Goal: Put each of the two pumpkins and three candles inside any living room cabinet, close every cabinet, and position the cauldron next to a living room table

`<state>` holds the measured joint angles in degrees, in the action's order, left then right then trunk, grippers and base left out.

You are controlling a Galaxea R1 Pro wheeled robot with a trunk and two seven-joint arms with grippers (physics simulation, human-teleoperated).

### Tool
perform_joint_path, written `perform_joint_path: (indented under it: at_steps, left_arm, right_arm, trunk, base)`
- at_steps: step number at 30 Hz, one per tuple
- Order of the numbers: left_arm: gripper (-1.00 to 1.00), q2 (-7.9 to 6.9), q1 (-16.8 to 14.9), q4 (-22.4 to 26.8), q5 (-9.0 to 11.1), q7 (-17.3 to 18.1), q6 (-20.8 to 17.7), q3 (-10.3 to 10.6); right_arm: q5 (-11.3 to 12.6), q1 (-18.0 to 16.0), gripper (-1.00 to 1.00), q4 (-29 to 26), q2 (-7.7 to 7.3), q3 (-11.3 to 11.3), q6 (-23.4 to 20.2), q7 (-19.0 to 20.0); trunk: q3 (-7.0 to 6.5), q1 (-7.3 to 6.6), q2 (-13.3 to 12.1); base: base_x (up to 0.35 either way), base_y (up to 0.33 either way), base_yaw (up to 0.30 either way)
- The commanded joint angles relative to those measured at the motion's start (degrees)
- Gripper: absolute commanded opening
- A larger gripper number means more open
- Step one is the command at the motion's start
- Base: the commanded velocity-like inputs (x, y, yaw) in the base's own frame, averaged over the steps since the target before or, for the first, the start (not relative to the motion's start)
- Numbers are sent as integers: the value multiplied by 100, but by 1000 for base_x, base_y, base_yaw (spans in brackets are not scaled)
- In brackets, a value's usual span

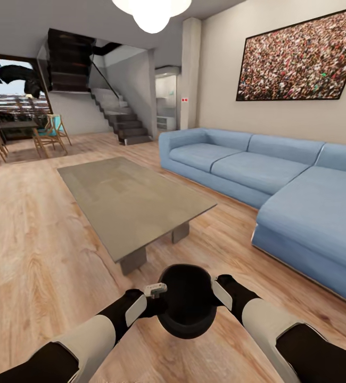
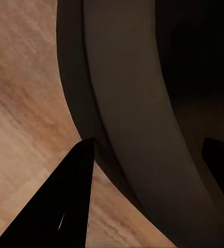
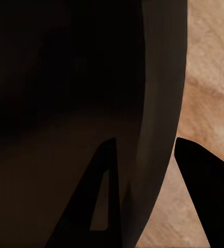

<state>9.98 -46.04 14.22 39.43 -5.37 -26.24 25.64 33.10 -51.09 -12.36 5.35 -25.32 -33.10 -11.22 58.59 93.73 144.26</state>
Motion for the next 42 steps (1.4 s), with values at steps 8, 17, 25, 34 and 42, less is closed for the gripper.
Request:
perform_joint_path:
  at_steps: [8, 17, 25, 34, 42]
  left_arm:
    - [-100, 2, -107, 98, -14, -43, -22, -68]
    - [-100, 2, -107, 98, -14, -43, -22, -68]
    - [-100, 2, -107, 98, -14, -43, -22, -68]
    - [-100, 2, -107, 98, -14, -43, -22, -68]
    - [-100, 2, -107, 98, -14, -43, -22, -68]
  right_arm:
    - [214, 2, -100, -12, 98, -219, -4, -47]
    - [214, 2, -100, -12, 92, -219, -4, -50]
    - [214, 2, -100, -12, 98, -219, -4, -56]
    - [205, 29, -100, -12, 95, -228, 5, -48]
    - [206, 29, -100, -21, 89, -228, 4, -47]
  trunk:
    - [5, -2, 3]
    - [5, -2, 3]
    - [5, -2, 3]
    - [5, -2, 3]
    - [37, -2, 3]
  base:
    - [4, -6, 288]
    - [227, -135, 195]
    - [38, -27, 8]
    - [1, 0, 0]
    - [0, 0, 0]
